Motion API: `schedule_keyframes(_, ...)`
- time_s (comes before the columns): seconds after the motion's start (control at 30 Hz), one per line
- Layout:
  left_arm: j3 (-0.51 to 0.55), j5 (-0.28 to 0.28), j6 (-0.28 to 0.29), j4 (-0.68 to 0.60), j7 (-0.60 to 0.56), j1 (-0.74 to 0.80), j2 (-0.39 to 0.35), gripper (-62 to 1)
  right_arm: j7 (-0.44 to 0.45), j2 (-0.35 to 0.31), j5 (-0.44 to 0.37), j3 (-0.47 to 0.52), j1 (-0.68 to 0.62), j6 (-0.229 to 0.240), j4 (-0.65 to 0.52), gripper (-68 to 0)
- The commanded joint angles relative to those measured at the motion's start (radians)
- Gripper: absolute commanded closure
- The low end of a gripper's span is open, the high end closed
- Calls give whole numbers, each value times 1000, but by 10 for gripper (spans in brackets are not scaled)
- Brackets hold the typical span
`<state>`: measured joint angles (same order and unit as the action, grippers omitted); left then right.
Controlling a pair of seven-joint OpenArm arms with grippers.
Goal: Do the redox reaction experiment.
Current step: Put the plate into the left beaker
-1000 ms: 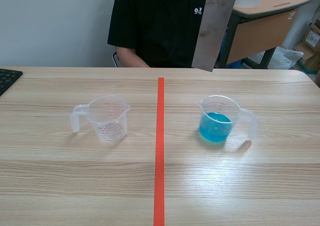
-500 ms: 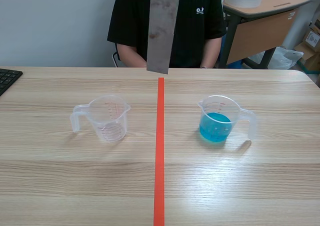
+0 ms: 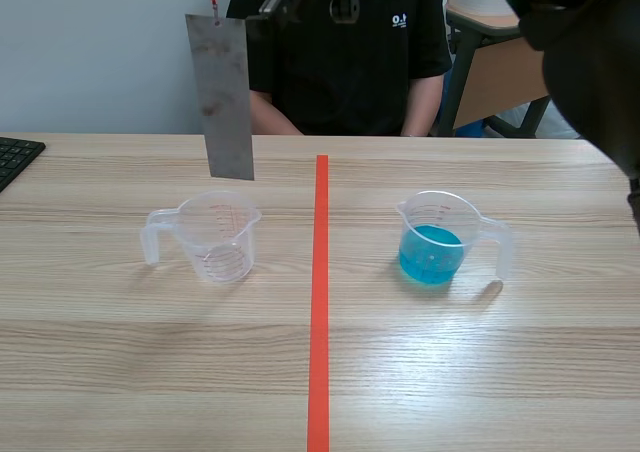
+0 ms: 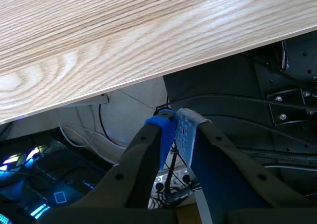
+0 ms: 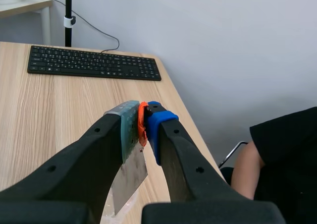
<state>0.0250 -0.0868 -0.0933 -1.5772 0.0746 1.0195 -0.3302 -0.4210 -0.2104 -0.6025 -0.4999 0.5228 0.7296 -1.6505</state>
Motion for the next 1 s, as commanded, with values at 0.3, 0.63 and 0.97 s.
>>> schedule_keyframes(0.3,0,-3,2,-8,-10,5,0,-49,20,129,104,-21,29,-4,124,-17)
schedule_keyframes(0.63,0,-3,2,-8,-10,5,0,-49,27,182,151,-39,62,-8,204,-17)
schedule_keyframes(0.97,0,-3,2,-8,-10,5,0,-49,27,192,155,-39,65,-8,205,-17)
